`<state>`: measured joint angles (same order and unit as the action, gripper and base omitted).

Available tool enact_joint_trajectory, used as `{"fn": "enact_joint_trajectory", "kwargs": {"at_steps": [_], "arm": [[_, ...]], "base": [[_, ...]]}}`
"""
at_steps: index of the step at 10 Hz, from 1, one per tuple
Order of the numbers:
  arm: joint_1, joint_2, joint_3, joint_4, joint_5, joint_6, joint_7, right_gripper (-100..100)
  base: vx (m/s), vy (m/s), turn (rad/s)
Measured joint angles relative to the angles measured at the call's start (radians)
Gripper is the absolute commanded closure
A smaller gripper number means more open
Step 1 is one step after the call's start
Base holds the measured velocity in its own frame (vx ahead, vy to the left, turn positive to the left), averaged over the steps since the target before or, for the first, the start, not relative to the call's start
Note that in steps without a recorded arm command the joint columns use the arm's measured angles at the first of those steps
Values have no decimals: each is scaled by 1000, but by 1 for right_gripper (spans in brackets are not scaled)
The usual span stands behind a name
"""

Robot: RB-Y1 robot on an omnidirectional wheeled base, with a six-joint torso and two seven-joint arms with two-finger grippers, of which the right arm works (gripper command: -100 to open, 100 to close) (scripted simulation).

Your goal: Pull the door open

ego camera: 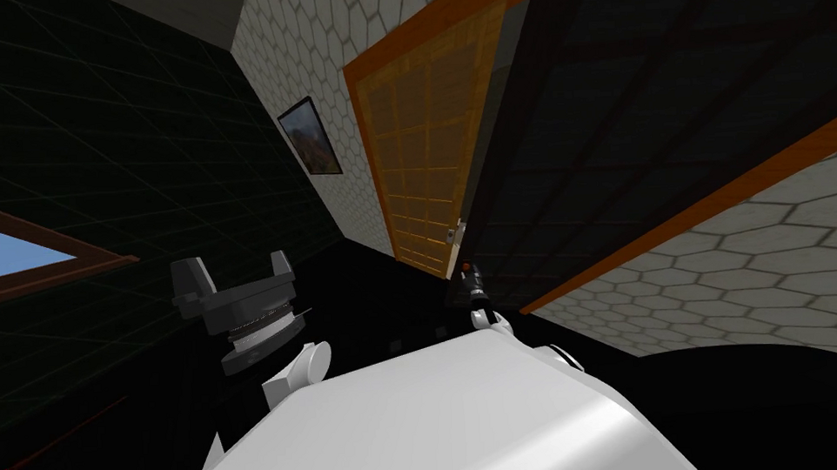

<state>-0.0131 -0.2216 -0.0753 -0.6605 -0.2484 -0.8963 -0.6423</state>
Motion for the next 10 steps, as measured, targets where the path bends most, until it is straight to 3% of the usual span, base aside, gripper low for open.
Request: {"fn": "enact_joint_trajectory", "kwargs": {"at_steps": [10], "arm": [[-20,27,39,-7,-110,19,-254,-100]], "base": [[-60,-10,37]]}}
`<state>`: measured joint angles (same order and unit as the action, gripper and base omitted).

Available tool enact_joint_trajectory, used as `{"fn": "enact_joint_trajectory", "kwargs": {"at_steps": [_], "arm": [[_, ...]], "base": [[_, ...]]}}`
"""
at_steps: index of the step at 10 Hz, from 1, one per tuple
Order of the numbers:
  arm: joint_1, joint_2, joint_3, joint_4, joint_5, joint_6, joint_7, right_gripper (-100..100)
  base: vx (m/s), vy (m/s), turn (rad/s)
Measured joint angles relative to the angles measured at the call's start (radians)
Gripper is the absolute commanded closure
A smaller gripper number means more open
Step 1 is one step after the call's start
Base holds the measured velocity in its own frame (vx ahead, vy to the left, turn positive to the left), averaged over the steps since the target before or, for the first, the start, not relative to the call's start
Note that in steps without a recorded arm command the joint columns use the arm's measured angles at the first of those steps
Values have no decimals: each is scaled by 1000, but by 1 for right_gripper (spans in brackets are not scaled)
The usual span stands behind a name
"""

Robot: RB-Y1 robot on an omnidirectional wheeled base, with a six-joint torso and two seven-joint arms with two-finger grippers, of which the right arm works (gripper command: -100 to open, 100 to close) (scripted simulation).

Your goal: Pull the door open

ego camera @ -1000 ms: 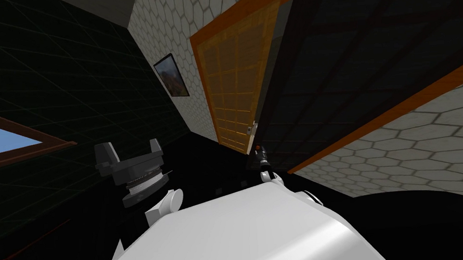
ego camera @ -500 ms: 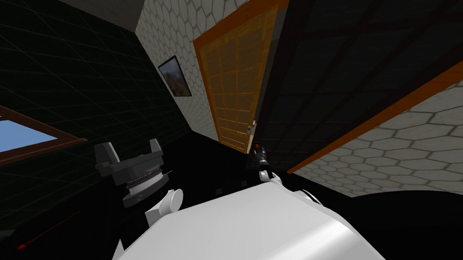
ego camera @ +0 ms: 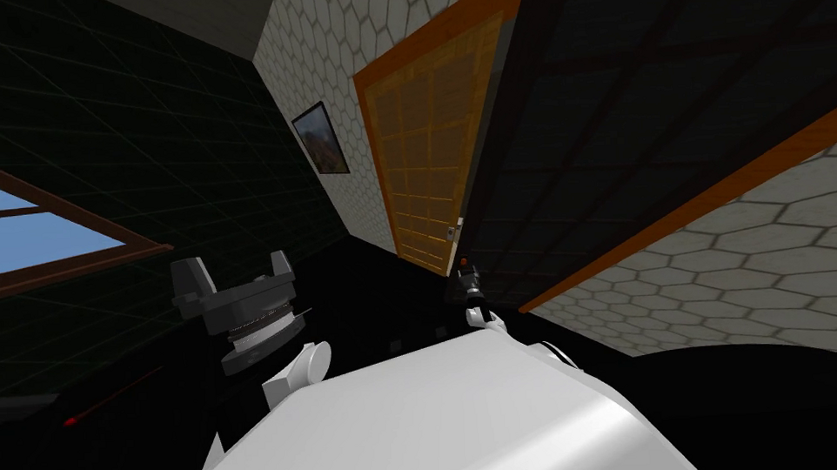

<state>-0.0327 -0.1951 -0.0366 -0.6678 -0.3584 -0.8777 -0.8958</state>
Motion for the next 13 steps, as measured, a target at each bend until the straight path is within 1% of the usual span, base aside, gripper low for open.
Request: {"fn": "enact_joint_trajectory", "kwargs": {"at_steps": [1,3,6,8,13], "arm": [[-3,2,2,2,-7,1,-19,-100],[-7,8,12,-2,-35,6,-73,-100],[-10,15,21,-7,-61,13,-141,-100],[-16,21,30,-7,-86,17,-194,-100],[-26,31,46,-7,-132,24,-318,-100]], "base": [[-44,-16,41],[-65,-17,43],[-57,-9,29],[-65,-12,37],[-61,-17,34]]}}
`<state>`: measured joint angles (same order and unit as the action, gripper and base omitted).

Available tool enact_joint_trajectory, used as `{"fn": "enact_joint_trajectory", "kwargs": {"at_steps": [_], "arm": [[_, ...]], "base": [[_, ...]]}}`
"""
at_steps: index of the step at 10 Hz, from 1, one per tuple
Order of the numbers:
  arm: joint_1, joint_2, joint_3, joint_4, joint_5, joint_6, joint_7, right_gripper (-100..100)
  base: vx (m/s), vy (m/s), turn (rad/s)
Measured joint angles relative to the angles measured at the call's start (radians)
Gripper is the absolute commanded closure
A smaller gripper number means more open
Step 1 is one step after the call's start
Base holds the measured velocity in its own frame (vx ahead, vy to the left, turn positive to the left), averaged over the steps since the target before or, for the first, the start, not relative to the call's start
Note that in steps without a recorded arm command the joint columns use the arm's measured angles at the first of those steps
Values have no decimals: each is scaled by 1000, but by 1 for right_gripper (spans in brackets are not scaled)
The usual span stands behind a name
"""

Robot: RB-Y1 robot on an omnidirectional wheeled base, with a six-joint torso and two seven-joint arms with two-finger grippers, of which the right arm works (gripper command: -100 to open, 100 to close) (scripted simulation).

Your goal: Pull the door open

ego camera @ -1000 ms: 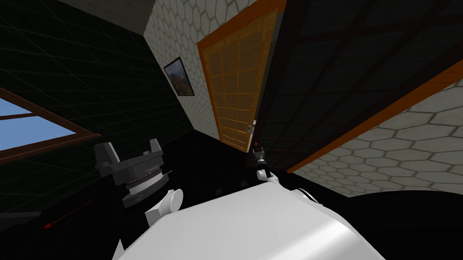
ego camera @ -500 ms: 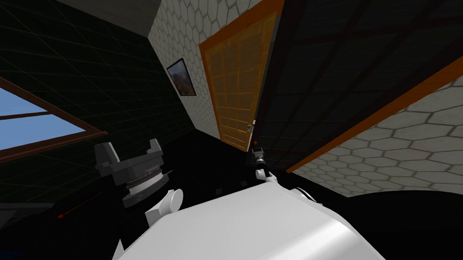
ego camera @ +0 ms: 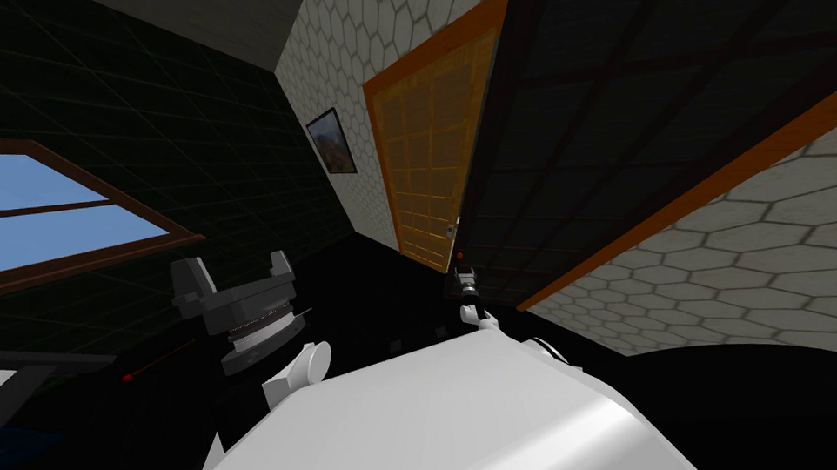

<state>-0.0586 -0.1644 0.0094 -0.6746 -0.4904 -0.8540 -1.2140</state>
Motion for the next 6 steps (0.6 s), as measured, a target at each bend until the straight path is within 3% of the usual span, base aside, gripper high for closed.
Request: {"fn": "enact_joint_trajectory", "kwargs": {"at_steps": [5,6], "arm": [[-8,11,16,-3,-47,9,-127,-100],[-9,12,17,-3,-47,9,-131,-100]], "base": [[-52,-11,22],[161,9,118]]}}
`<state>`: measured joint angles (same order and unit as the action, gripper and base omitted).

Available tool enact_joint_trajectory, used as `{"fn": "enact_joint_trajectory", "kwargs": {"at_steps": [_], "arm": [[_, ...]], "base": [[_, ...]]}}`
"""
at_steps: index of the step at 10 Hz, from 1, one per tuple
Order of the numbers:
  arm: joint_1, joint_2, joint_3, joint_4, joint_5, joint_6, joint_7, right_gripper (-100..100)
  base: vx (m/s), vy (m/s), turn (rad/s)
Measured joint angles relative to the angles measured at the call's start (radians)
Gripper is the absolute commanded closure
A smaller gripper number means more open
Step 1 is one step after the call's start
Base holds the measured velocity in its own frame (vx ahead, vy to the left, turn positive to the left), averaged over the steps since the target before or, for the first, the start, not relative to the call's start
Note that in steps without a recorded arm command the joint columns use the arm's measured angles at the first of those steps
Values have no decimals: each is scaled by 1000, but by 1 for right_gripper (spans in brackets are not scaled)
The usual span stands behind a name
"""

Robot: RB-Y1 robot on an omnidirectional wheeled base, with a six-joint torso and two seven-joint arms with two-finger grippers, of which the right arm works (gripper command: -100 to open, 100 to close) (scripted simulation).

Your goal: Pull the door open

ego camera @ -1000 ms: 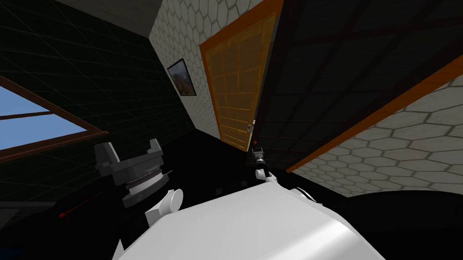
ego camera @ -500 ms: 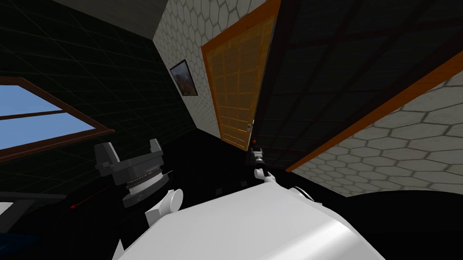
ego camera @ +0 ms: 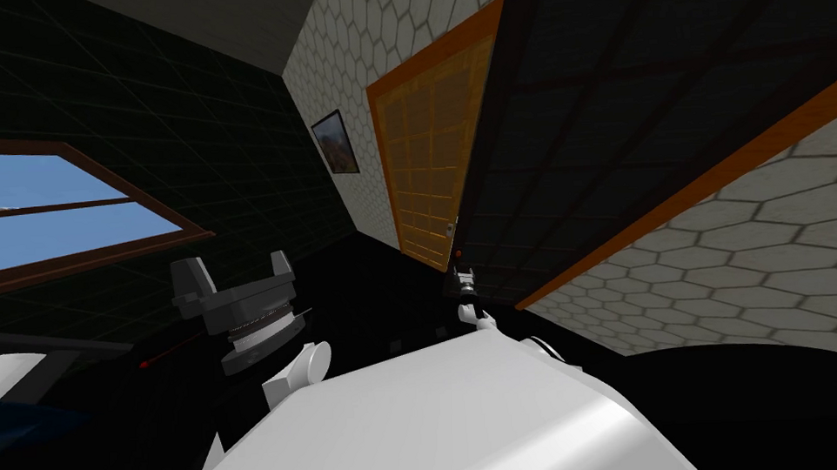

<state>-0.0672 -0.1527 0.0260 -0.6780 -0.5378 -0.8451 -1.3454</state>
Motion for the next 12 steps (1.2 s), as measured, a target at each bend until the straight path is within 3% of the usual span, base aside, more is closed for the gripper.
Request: {"fn": "enact_joint_trajectory", "kwargs": {"at_steps": [3,5,7,8,12], "arm": [[15,-48,-4,44,-8,-32,-58,-100],[52,-81,-14,0,-19,-15,-79,-100],[43,-105,-16,39,-24,-30,-109,-100],[42,-106,-17,40,-24,-32,-113,100],[43,-106,-17,40,-24,-28,-109,100]], "base": [[238,-23,118],[182,-6,73],[102,-6,38],[-9,0,-11],[-15,-2,0]]}}
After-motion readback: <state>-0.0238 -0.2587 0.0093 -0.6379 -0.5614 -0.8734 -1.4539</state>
